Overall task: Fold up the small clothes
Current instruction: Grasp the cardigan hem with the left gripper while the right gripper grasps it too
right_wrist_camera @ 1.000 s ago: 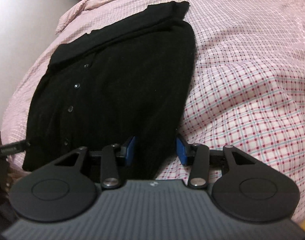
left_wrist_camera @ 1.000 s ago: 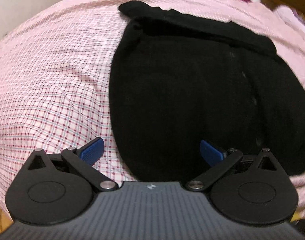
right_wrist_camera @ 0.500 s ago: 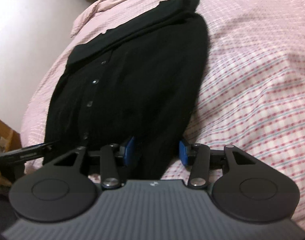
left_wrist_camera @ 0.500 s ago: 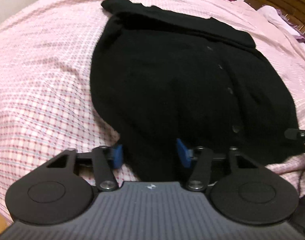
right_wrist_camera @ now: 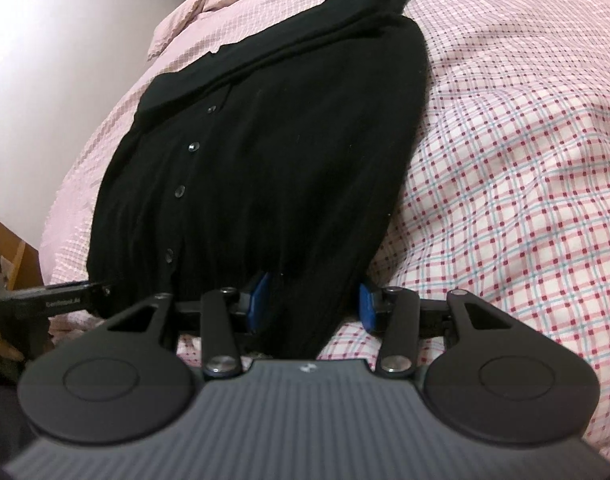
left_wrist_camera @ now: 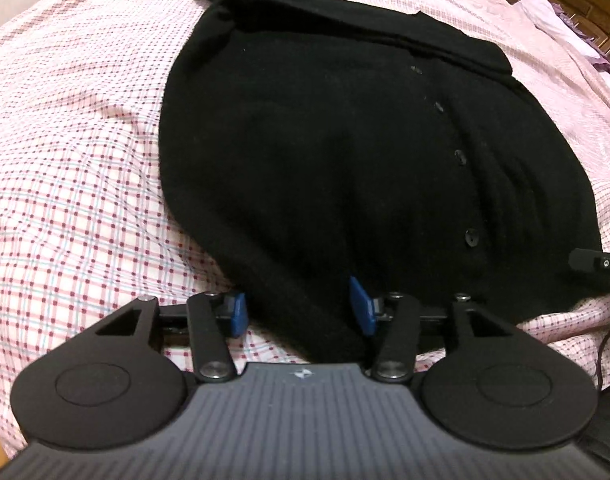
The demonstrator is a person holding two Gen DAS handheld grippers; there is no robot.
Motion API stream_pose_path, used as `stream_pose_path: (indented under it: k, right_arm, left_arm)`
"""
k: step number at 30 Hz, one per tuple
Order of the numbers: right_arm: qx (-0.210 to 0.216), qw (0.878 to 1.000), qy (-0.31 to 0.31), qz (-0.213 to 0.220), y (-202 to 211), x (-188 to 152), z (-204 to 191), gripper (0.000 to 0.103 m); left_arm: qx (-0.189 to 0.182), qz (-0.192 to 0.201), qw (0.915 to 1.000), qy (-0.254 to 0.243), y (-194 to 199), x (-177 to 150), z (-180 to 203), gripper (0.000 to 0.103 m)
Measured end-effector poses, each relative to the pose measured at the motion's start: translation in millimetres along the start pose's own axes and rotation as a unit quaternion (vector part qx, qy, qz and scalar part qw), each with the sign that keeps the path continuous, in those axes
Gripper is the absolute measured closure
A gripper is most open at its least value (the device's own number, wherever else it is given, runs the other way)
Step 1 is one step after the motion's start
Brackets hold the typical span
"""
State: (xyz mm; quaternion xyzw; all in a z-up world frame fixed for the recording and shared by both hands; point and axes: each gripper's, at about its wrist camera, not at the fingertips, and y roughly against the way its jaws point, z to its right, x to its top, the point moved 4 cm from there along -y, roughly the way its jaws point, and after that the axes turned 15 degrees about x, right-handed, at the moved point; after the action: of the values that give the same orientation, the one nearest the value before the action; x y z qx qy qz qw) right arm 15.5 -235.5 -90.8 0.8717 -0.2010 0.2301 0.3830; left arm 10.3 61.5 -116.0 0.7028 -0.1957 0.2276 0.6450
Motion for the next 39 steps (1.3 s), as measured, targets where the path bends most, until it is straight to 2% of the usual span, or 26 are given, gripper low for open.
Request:
stream_pose_path:
  k: [5,11,28,33,34,36,37,38,39]
  right_arm:
    - [0.002,1.000,0.002,0.002,2,-1,-1,0.058]
    - [0.003,1.000,0.004,0.009,3,-2,-2,0.057]
    - [-0.007,1.000,0.015,0.017,1,-7,-6,0.057]
    - [-0.004,0.999,0.014,0.038,4,-10,-5,0.058]
    - [-0.002,0.999,0.015,0.041,4,-10,-4,0.058]
    - [-0.012,0.999,0.015,0.045,6,-10,-2,0.076]
    - [-0.017,0.999,0.010,0.048,6,-11,0,0.086]
    - [-0.014,0.998,0.007,0.053,8,-11,2,0.088]
    - [-0.008,0.998,0.006,0.059,10,-11,3,0.093]
  left_arm:
    - [-0.004,0.002,1.0000,-0.008,-3,2,5,0.036]
    - [-0.007,0.002,0.9998,-0.017,-3,1,14,0.030]
    - [-0.015,0.007,0.9998,-0.014,-4,2,11,0.025]
    - [-0.017,0.011,0.9998,-0.008,-1,2,11,0.026]
    - [-0.013,0.012,0.9998,-0.007,-1,2,10,0.031]
    - [0.008,0.015,0.9998,-0.007,1,2,8,0.051]
    - [0.015,0.015,0.9998,-0.005,2,3,7,0.064]
    - [0.012,0.014,0.9998,0.000,3,4,5,0.073]
    - [0.005,0.012,0.9999,0.007,4,5,3,0.077]
